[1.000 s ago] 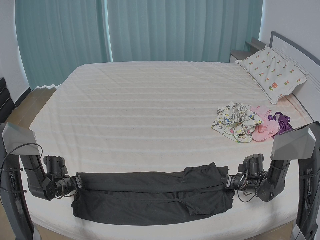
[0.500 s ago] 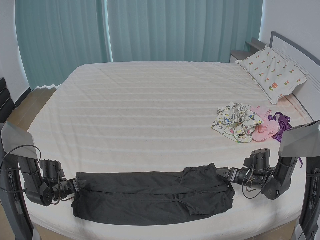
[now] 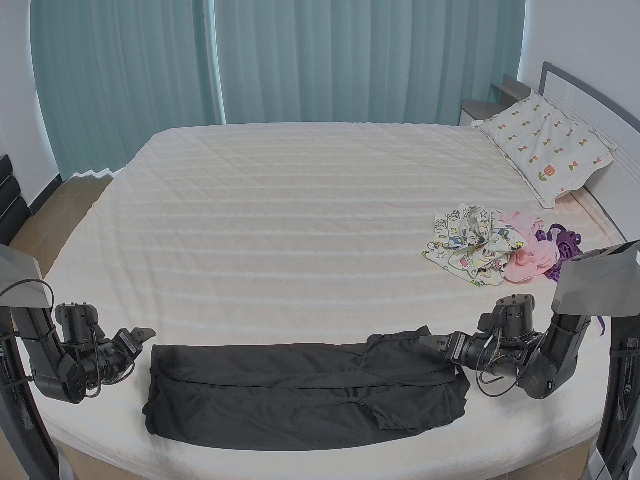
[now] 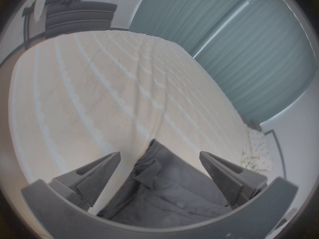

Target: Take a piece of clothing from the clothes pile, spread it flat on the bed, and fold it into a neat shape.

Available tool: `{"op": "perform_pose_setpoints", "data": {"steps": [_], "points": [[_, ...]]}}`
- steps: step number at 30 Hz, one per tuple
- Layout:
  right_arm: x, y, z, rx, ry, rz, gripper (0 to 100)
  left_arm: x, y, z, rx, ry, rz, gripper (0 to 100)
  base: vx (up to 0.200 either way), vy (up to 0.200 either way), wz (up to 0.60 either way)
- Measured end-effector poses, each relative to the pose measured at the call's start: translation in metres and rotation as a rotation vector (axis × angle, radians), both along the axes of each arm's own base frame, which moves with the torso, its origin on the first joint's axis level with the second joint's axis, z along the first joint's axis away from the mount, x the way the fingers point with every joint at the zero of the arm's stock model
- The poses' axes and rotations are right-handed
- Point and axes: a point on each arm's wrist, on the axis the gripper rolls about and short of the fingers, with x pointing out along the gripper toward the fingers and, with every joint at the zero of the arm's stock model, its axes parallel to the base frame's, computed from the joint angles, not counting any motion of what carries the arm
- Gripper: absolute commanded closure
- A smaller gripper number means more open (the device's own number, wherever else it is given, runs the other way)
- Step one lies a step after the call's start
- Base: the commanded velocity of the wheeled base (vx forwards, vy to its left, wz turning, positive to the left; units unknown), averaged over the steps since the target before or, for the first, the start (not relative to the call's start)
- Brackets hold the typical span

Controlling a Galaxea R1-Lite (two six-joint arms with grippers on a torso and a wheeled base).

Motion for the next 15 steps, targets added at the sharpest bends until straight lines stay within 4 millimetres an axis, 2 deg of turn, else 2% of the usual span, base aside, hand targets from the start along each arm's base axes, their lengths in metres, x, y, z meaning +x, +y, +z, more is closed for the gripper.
{"op": "perform_pose_setpoints", "data": {"steps": [7,15], "points": [[0.000,0.002,-0.010,0.037,0.044,0.075,0,0.009,-0.015,0.009,-0.146,-0.040,0.026,0,0.000,0.000,0.00],[0.004,0.000,-0.021,0.028,0.091,0.081,0,0.013,-0.026,0.006,-0.167,-0.033,-0.003,0,0.000,0.000,0.00]]}}
